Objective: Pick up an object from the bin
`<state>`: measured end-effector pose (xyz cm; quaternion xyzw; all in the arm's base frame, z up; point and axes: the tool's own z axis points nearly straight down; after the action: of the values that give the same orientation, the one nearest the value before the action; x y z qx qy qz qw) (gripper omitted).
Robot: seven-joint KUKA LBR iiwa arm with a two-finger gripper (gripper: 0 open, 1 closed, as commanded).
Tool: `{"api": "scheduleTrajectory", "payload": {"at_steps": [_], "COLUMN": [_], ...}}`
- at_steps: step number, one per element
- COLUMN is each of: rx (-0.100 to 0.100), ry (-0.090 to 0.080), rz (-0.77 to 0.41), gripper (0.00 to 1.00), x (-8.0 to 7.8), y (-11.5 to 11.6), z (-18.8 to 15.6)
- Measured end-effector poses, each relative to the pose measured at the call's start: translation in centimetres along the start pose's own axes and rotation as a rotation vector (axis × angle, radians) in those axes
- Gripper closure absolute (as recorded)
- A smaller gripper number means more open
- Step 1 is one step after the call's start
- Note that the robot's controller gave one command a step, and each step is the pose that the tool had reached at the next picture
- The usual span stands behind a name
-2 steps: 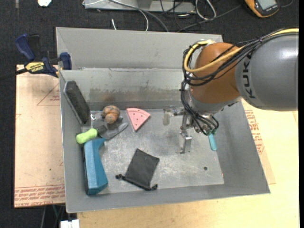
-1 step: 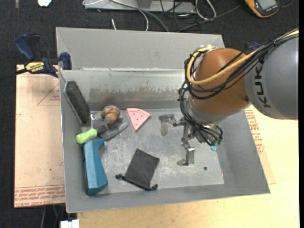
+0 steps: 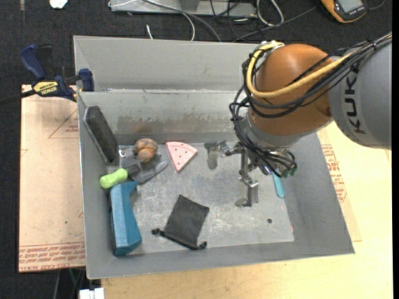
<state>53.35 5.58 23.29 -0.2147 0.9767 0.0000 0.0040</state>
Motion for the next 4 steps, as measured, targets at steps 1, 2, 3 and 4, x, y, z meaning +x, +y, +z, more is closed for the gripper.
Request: {"api": "scheduleTrajectory", "payload": {"at_steps": [1,2,3,4], "rx": [-0.001,0.001,0.001,-0.002], "ry": [-0.001,-0.001,-0.006,-0.005], "rz": [-0.04,-0.171,-0.07,0.133], "gripper": [0.0,0.0,0.0,0.0], "x": [0.8,-0.1,0.6,1.8], "y": [3.8,5.9,6.9,3.3], "z": [5.5,1.5,4.0,4.3]}}
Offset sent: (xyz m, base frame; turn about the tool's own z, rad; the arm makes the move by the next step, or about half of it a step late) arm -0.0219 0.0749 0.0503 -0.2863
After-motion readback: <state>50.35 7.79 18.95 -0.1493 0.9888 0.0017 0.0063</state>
